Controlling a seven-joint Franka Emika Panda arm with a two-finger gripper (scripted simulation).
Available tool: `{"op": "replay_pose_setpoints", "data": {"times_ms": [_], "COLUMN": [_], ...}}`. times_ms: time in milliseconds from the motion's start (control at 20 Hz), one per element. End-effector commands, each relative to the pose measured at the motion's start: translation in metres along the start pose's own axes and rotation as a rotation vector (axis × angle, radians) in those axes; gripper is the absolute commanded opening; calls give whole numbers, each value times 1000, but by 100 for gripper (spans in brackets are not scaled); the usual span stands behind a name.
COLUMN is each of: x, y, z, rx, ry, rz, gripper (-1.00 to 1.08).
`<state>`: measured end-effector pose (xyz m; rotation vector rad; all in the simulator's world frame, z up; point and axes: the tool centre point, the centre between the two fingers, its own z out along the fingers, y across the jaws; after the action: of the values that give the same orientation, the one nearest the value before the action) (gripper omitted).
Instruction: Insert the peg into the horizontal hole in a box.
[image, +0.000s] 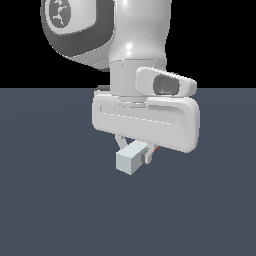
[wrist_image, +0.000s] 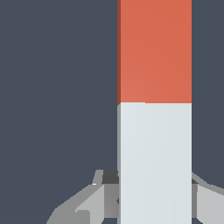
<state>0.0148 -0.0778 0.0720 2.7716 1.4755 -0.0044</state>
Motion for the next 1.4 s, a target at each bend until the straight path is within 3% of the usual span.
{"op": "replay_pose_setpoints", "data": {"times_ms": [0, 250, 550, 1350], "x": [46, 113, 155, 159], "y": [-21, -64, -100, -104], "z": [-13, -32, -46, -48], "rx": [-2, -2, -1, -2], "ry": [0, 1, 2, 4], "rz": [-97, -246, -351, -364], "gripper": [-100, -100, -100, -100]}}
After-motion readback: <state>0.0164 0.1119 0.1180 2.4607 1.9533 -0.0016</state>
